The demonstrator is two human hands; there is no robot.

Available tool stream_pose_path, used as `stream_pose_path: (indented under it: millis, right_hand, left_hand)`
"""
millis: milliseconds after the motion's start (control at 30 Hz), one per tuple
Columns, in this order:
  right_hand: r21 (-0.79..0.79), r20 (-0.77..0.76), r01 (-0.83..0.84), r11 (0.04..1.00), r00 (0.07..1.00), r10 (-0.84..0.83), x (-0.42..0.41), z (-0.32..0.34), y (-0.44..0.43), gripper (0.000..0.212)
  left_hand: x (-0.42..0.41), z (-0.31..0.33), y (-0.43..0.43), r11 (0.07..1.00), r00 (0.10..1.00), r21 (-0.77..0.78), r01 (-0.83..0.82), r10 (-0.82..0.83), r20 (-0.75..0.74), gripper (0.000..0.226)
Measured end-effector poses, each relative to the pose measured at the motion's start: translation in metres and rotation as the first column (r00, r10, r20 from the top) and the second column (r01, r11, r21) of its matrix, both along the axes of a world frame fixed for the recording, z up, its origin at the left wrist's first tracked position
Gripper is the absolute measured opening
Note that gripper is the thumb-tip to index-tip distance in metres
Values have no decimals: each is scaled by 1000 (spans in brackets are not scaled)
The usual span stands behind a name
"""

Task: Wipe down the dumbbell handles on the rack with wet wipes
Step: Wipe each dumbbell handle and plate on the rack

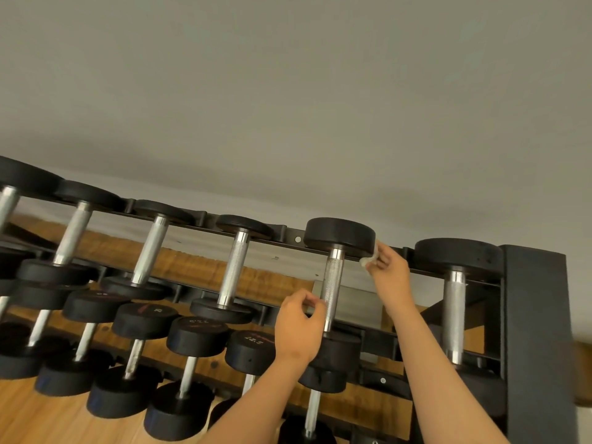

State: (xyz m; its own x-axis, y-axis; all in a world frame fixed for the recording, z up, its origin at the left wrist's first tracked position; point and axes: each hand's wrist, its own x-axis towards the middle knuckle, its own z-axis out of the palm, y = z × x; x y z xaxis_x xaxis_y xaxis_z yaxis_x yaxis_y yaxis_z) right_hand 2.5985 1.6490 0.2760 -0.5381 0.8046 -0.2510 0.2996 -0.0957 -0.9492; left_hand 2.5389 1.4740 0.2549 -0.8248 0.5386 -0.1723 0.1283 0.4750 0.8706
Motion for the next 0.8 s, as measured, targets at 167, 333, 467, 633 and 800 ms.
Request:
stream_pose_path:
  millis: [167,333,467,633,800]
  right_hand:
    - [134,-21,57,989,998,-55,0,10,-8,52]
    - [415,-7,16,910,1000,-14,-6,23,-29,54]
    - [651,54,-128,748,991,123,-28,28,-37,52]
    - [756,199,-234,611,972,127,-48,34,-34,52]
    - [798,308,-342,496,939,152,-35,45,-35,51]
  left_hand:
    - [0,0,0,1000,1000,7,-3,3,-6,10]
    - [1,2,0,1000,1000,8,-7,7,-13,8]
    - [1,4,0,1000,1000,0,-22,22,-3,9]
    - [3,9,1,1000,1000,-5,-20,20,-11,12]
    - [3,9,-1,1000,1000,12,-8,8,-18,12]
